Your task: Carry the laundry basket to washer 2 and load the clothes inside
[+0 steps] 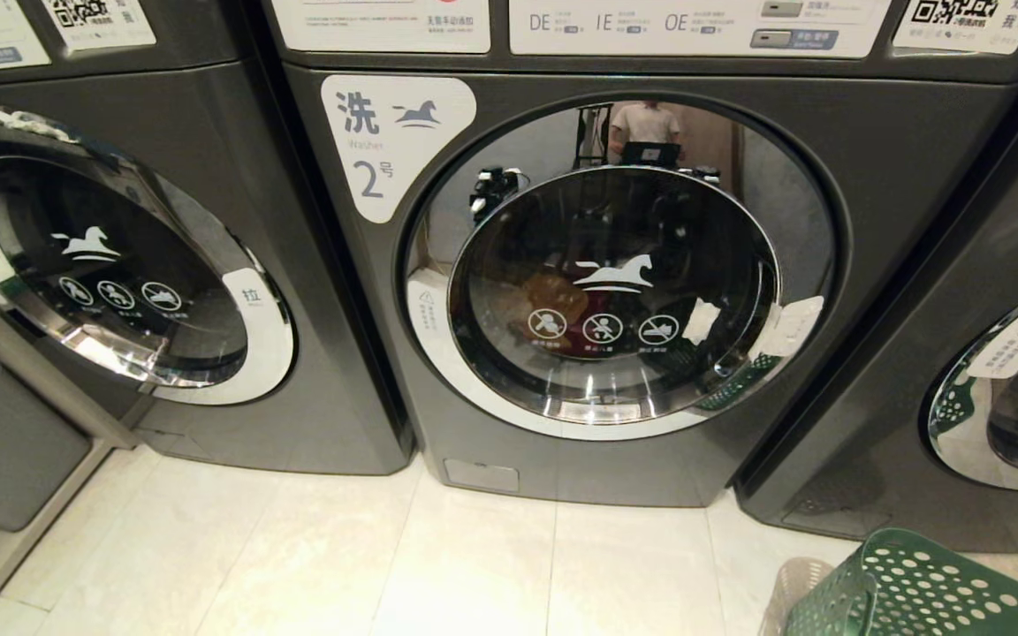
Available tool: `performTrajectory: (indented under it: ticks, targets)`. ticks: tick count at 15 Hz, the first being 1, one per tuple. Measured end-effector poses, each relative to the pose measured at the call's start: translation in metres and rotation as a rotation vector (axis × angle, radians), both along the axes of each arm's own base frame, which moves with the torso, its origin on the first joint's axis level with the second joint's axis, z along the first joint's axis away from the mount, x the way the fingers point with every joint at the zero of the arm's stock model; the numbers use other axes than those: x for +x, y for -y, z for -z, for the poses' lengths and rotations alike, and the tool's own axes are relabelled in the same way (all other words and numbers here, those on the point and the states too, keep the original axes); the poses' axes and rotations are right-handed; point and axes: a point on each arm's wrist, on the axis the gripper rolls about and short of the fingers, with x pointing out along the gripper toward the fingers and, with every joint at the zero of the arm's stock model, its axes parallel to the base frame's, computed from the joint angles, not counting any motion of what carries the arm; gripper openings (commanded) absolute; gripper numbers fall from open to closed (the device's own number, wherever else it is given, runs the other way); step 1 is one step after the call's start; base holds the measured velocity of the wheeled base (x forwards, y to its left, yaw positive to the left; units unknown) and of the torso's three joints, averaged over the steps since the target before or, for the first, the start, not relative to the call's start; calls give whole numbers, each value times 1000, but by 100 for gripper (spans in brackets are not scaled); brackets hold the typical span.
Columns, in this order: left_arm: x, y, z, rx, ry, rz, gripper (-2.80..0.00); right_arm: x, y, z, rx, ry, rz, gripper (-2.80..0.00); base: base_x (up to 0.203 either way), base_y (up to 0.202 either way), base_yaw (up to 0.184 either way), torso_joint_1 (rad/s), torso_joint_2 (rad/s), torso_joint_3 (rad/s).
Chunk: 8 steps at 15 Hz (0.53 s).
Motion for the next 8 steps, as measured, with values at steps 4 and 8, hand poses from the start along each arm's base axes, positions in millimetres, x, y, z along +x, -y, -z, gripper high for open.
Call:
performTrajectory:
  ticks: [4,8]
  targets:
    - [0,0,0,0,0,0,-280,0,0,0,-1,0,-1,-280,0,0,0,0,0,0]
    - [0,0,0,-1,-2,2,-280,0,0,0,-4,1,-2,-280,0,0,0,0,0,0]
